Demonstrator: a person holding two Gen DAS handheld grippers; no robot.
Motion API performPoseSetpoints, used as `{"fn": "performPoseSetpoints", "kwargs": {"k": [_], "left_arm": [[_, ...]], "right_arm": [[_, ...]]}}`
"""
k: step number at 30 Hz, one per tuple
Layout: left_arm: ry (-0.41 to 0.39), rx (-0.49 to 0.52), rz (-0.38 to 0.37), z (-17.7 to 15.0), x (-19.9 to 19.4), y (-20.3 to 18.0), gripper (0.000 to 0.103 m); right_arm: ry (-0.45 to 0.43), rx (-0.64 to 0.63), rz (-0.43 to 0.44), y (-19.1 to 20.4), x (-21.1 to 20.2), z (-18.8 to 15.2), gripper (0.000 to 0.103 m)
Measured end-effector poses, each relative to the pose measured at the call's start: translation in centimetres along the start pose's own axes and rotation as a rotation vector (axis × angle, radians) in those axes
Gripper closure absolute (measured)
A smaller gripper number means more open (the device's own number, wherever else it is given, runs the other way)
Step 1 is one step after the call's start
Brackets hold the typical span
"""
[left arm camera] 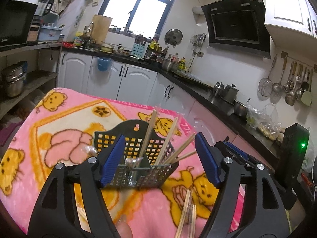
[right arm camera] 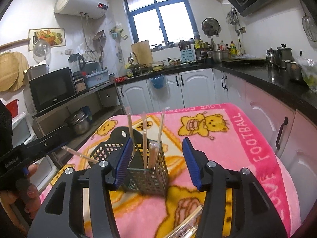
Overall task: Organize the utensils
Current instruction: 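Withdraw both open tools from the caddy back toward the chopstick pile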
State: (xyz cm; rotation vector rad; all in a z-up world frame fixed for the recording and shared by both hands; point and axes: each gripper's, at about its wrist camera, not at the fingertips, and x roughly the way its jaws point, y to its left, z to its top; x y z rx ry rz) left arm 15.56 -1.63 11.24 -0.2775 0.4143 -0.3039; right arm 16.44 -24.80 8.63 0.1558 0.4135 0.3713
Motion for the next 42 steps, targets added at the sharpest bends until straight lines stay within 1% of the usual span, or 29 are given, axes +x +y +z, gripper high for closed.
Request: {"fn": "performPoseSetpoints", "kwargs": {"k": [7,15,22,30,42], "left_arm": [[0.015,0.0,0.001,-1.0,-0.4,0.0,0.03],[0.021,-0.001,0.019,-1.9,-0.9,0.1,0.018],[0.036,-0.011,0.038,-2.9,-1.2,0.7,0.012],[0.057,-0.037,0.057,-3.9,-1.3,1.6,0.011],[0.113,-0.085,0.082,-5.9,-1.3,3.4,0.011]], "right_arm": [[0.018,-0.012,0.001,0.3,-0.8,-1.2,0.045],[0.029,-0.011,-0.005,0.0,-1.7,-2.2,0.04],[0.036,-0.02,-0.014,-0.3,-2.3,-3.1,0.039],[0.067,-0.025,-0.031,-0.6,-2.4,-4.2,0.037],[0.151,-0.048,-0.036,-0.7,-1.7,-6.6,0.037]]}}
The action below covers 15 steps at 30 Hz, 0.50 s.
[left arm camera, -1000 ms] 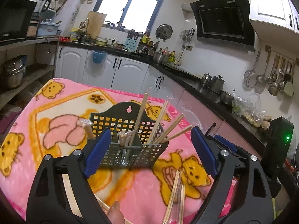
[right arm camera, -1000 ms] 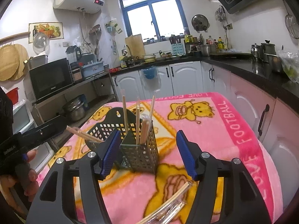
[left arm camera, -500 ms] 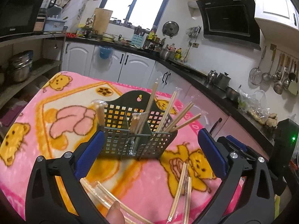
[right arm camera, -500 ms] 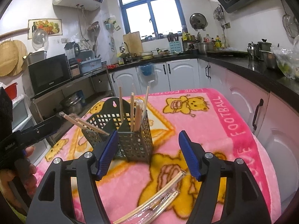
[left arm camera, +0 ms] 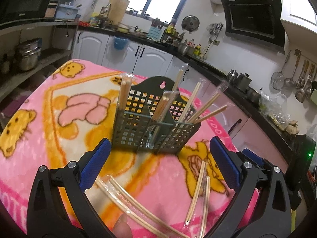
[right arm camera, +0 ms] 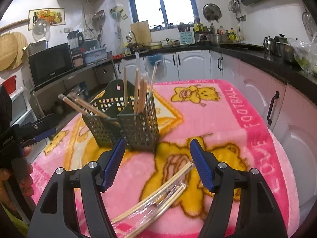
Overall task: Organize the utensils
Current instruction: 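Withdraw both open tools from the caddy back toward the chopstick pile, then lower both tools onto the wrapped chopsticks and close each on one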
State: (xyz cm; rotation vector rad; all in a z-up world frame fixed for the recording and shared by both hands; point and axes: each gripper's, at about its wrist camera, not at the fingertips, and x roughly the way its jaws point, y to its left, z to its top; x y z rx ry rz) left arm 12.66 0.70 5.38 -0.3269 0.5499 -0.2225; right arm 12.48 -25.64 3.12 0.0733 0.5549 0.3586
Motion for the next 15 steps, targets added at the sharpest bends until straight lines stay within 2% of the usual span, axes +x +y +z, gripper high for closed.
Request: {"fn": "performPoseSetpoints", "kwargs": {"k": [15], "left_arm": [[0.09,-0.023,0.054,-2.8,1.1,2.1,0.011]], "right_arm": [[0.073,-0.033,0.023,0.9,1.1,-1.8,0.037]]}}
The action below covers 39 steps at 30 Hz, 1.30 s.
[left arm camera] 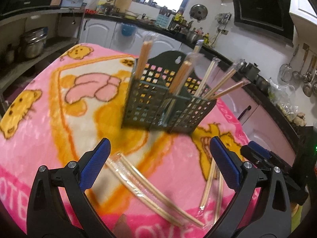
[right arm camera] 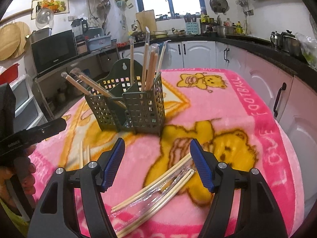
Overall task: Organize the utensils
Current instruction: 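Lower both tools onto the wrapped chopsticks and close each on one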
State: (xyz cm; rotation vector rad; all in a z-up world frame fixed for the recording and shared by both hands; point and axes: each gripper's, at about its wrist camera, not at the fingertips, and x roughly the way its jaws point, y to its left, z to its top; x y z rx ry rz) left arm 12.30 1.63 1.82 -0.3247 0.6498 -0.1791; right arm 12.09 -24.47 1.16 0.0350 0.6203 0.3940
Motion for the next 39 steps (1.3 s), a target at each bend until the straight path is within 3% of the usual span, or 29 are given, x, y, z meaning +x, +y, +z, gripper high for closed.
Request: {"fn": "performPoseSetpoints", "kwargs": {"k": [19,21,26,31,39], "left_arm": [[0.115,-0.103,0.047,-3.6,2.2,4.7,0.011],[0.12,-0.12,0.026,-3.7,2.6,5.2,0.024],[0.157,-0.177,-0.018,-3.8,3.8,6.1,0.04],[0.167,-0.212,-0.036,-3.4,4.6,6.6,0.04],[0.174,-0.274,-0.059,-2.4,5.7,7.7,0.041]], "right_arm": [[0.063,0.037,-0.009,-1.2,1.5,-1.2,0.037],[0.08,0.049,-0.014,-1.6,1.9,-1.4,0.037],[0.117,0.085,-0.03,-3.0,3.0,-1.7,0.037],[0.172,0.143,-0.051,-5.1,4.6,-1.6,0.037],[0.282,0.226,0.007,-6.6,8.0,-1.2,0.042]]}}
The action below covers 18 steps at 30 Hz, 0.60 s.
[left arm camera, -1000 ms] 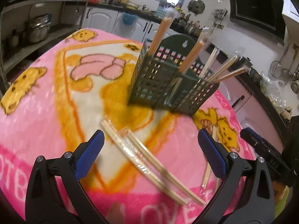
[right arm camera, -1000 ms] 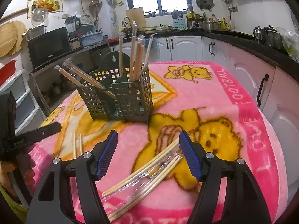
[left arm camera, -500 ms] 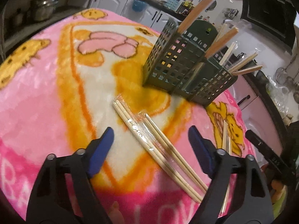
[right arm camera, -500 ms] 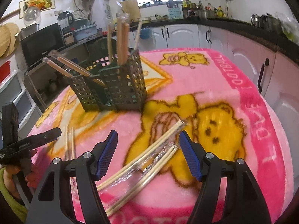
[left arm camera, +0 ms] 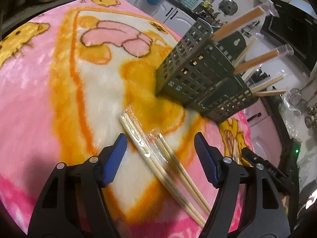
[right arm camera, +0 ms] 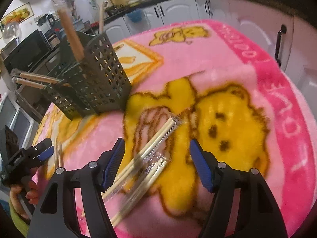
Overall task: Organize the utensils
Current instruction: 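Lower both tools onto the wrapped chopsticks and close each on one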
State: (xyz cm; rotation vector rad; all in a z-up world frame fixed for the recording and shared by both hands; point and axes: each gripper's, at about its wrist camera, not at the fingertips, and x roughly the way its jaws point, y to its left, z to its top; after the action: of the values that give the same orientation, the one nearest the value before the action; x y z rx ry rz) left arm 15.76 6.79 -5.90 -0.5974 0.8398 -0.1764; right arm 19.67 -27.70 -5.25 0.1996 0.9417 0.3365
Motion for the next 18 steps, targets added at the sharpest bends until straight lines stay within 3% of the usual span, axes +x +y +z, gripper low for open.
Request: {"fn": "performPoseSetpoints", "kwargs": {"k": [10,18], "left_arm": [[-0.011,-0.036,0.012,1.1,0.4,0.9,0.054],[-0.022,-0.053,0.026,1.9,1.2,1.8,0.071]], "right_arm": [[0.029,0.06,-0.014,-0.5,2.4,1.8,0.053],[-0.01,0.067,-0.039,-0.8,2.8,2.2,0.065]]}}
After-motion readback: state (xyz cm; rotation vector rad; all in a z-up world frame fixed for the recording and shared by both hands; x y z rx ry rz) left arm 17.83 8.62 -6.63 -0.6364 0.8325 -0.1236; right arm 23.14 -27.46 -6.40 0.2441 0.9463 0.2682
